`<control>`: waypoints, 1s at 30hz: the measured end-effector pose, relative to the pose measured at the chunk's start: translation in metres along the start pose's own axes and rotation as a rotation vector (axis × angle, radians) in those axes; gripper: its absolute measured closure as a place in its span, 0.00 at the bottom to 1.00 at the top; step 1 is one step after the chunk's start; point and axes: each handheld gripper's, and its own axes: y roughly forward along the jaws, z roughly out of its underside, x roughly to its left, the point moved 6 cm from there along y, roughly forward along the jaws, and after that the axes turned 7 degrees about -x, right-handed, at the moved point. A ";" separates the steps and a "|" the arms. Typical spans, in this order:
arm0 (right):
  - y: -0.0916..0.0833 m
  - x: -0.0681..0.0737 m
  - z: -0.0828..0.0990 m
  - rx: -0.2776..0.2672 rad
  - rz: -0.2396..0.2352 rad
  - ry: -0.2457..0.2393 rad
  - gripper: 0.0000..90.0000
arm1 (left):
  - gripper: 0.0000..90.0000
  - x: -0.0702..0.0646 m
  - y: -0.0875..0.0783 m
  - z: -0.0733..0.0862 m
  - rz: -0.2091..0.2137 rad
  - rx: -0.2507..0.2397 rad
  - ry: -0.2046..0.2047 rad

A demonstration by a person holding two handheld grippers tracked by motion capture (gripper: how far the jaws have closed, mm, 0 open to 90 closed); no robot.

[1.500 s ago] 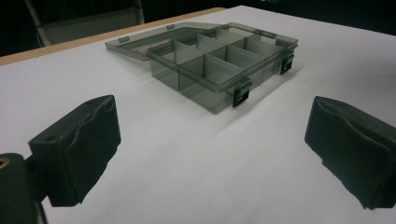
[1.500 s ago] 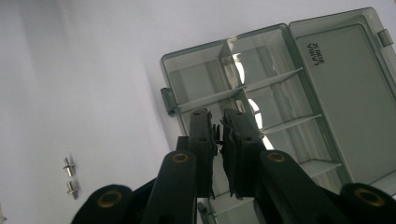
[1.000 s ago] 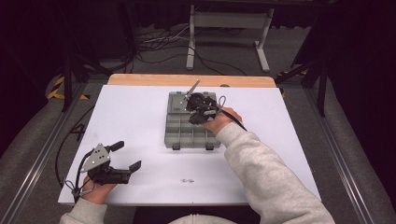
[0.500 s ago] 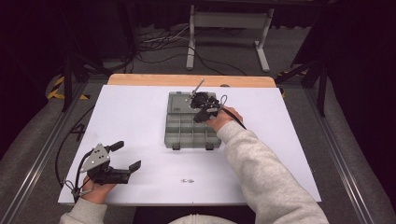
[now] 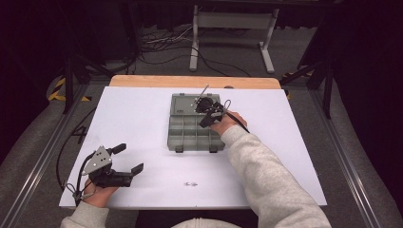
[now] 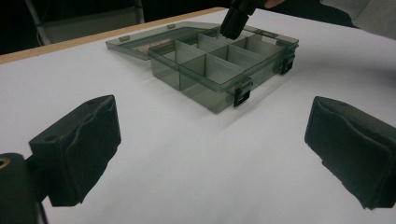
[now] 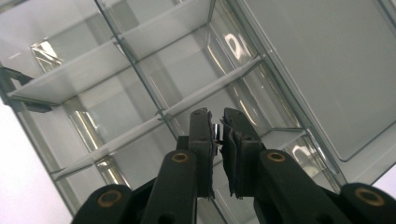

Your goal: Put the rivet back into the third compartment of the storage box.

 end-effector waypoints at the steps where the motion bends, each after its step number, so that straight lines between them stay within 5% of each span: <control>1: 0.000 0.000 0.000 0.000 0.000 0.000 0.91 | 0.05 0.000 0.000 0.000 0.000 0.000 0.000; 10: 0.002 -0.001 0.001 -0.003 0.007 0.005 0.84 | 0.05 0.000 0.001 0.000 -0.002 0.004 0.002; 20: -0.028 0.009 -0.007 -0.090 0.028 -0.008 0.65 | 0.05 0.000 0.001 0.000 -0.004 0.004 0.001; 30: -0.058 0.043 -0.014 -0.167 0.028 -0.069 0.26 | 0.05 -0.001 0.001 0.000 -0.003 0.005 0.000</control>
